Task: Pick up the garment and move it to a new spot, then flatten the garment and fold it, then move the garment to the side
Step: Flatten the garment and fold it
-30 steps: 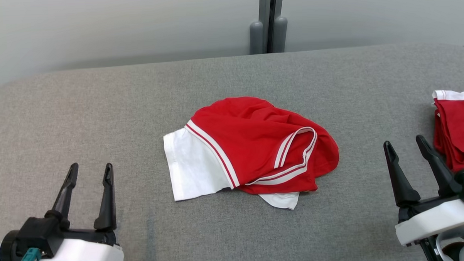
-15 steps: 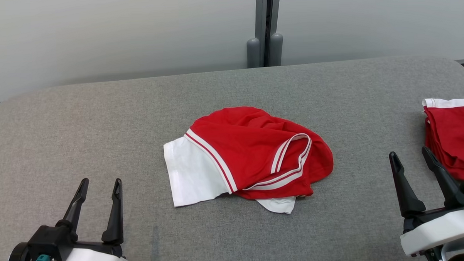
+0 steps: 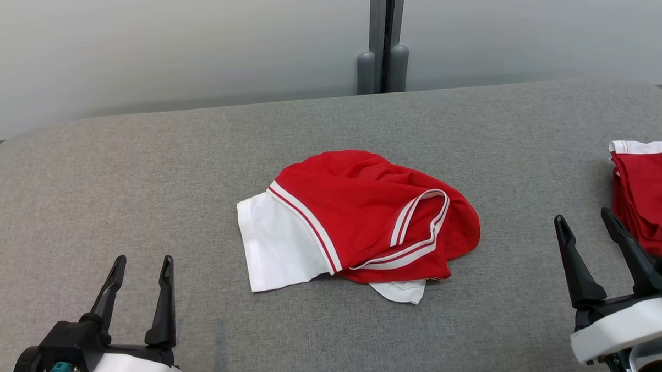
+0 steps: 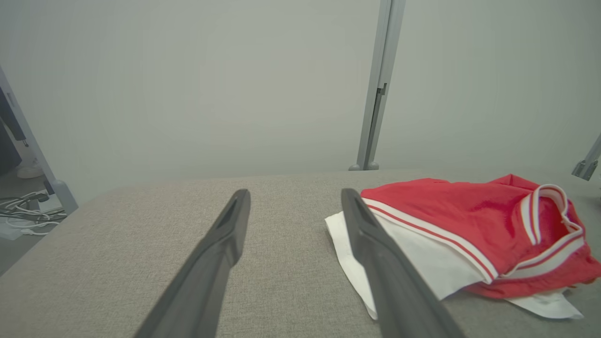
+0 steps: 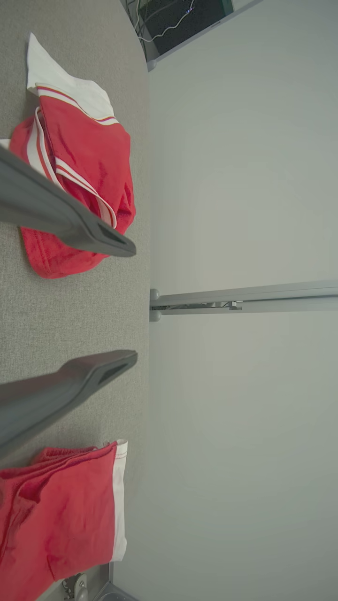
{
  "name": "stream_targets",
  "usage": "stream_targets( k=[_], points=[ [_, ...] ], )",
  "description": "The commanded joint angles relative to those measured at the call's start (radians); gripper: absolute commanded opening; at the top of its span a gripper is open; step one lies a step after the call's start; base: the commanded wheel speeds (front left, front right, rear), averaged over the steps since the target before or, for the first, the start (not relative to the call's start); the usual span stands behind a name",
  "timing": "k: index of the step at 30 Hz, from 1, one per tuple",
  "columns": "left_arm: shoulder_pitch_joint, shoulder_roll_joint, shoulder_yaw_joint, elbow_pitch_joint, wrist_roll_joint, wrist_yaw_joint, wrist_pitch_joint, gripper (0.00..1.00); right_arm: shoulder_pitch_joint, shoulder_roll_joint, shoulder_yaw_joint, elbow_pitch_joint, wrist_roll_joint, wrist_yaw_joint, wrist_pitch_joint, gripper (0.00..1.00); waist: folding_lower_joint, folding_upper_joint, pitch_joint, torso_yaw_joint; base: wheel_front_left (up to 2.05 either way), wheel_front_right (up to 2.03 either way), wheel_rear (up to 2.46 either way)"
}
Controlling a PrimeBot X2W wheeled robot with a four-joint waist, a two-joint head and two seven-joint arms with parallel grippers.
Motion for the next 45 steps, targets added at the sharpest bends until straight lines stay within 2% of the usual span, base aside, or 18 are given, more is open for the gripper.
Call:
stream_targets(
  k=[1,9,13,16,23,31,38,44,45],
  points=[
    [-0.013,-0.001,0.001,0.002,-0.003,0.005,-0.007,1.0,-0.009,-0.008,-0.002,0.0,0.004,0.0,0.001,1.0,0.0,-0.0001,0.002,0.001,0.0,0.0,0.0],
    [-0.032,-0.002,-0.007,0.007,0.0,0.004,-0.011,1.0,-0.022,-0.013,0.004,0.007,0.011,0.0,-0.005,1.0,0.0,-0.0001,0.019,0.007,0.0,0.0,0.0],
    [-0.063,-0.005,-0.016,0.008,0.004,-0.005,-0.015,1.0,-0.052,-0.026,0.035,0.009,0.014,0.0,0.002,1.0,0.0,-0.0001,0.036,0.032,0.0,0.0,0.0],
    [-0.084,-0.013,-0.024,0.012,0.005,-0.008,-0.018,1.0,-0.094,-0.052,0.113,0.026,0.017,0.0,0.014,1.0,0.0,-0.0001,0.056,0.071,0.0,0.0,0.0],
    [-0.159,-0.057,-0.047,0.029,0.008,-0.031,-0.04,1.0,-0.246,-0.135,0.347,0.093,0.049,0.0,0.055,1.0,0.0,-0.0001,0.116,0.209,0.0,0.0,0.0],
    [-0.237,-0.125,-0.046,0.047,0.022,-0.066,-0.055,1.0,-0.418,-0.201,0.602,0.244,0.111,0.0,0.092,1.0,0.0,-0.0001,0.174,0.347,0.0,0.0,0.0],
    [-0.277,-0.182,-0.013,0.017,0.061,-0.102,-0.056,1.0,-0.526,-0.231,0.775,0.382,0.162,0.0,0.118,1.0,0.0,-0.0001,0.214,0.409,0.0,0.0,0.0],
    [-0.296,-0.226,0.019,0.008,0.099,-0.14,-0.056,1.0,-0.613,-0.256,0.886,0.555,0.198,0.0,0.176,1.0,0.0,-0.0001,0.246,0.442,0.0,0.0,0.0],
    [-0.296,-0.229,0.024,0.008,0.104,-0.147,-0.056,1.0,-0.623,-0.256,0.897,0.58,0.205,0.0,0.181,0.94,0.0,-0.0001,0.248,0.443,0.0,0.0,0.0]
  ],
)
